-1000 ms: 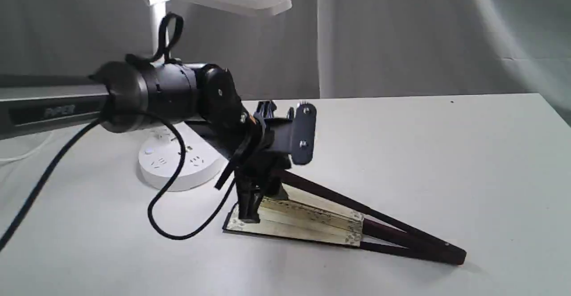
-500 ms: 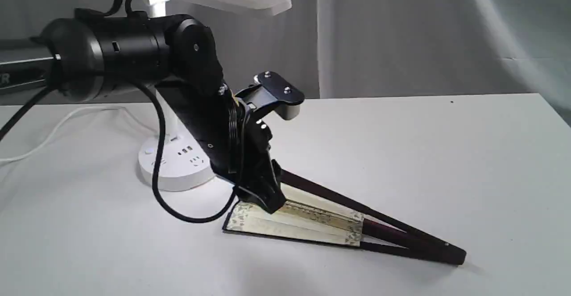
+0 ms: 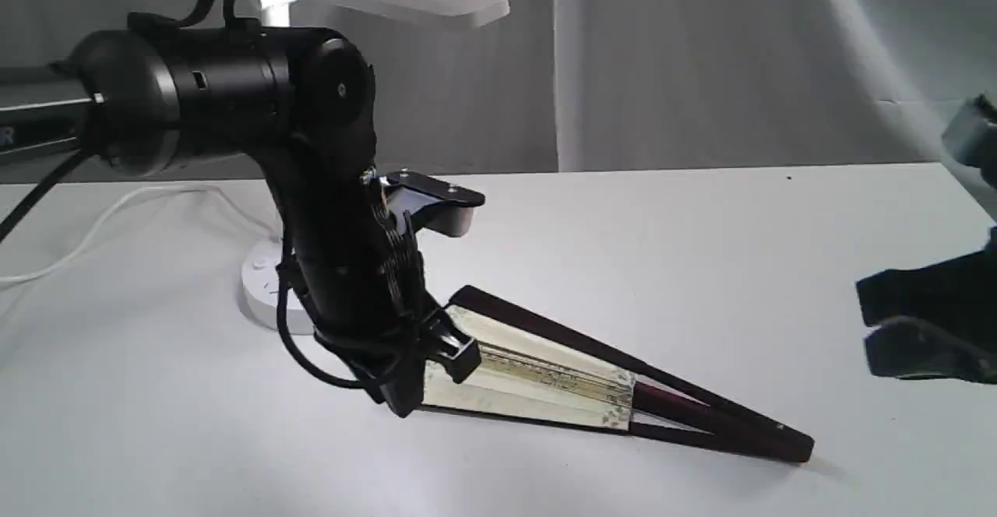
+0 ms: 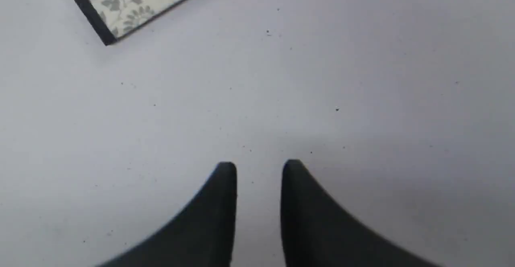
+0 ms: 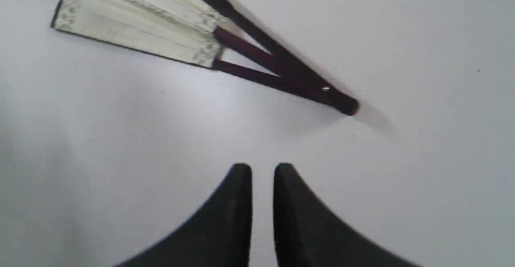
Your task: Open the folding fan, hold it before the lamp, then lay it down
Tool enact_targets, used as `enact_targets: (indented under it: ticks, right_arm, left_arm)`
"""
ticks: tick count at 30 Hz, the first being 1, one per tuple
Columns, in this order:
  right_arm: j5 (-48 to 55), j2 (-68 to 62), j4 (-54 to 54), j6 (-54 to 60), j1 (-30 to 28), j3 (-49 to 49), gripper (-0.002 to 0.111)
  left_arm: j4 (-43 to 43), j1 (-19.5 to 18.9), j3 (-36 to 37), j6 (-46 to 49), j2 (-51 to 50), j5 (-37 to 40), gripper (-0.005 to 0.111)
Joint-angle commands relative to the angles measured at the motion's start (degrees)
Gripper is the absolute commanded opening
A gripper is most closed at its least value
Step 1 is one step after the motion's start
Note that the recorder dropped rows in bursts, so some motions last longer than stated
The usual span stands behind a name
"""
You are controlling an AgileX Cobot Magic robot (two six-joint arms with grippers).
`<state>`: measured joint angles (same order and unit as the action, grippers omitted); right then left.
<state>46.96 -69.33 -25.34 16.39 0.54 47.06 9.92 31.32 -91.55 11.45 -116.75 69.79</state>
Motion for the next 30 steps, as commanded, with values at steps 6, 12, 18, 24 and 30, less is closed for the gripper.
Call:
enact_targets:
  ticks: [6,12,18,24,30]
  right_arm:
    - [0.6,-12.2,-5.2,4.5,0.0,3.5,0.038]
    - [1.9,-19.9,-7.2,4.9,0.0,9.8,0.039]
    - [4.7,-27.0,-10.2,8.7,0.0,16.8,0.039]
    - [9.6,-35.2,-13.0,10.6,-0.1,25.2,0.039]
    - [13.7,-42.3,-14.3,11.1,-0.1,33.9,0.039]
  left_arm:
    - [0.0,0.0,1.2,-1.1,0.8,-0.4,0.018]
    - [-0.2,-0.1,7.0,-1.1,0.8,-2.6,0.018]
    - [-0.3,-0.1,10.1,-1.1,1.5,-6.8,0.018]
    - [0.2,-0.1,12.3,-1.1,4.6,-7.1,0.018]
    - [0.4,-0.1,15.3,-1.1,6.4,-10.7,0.018]
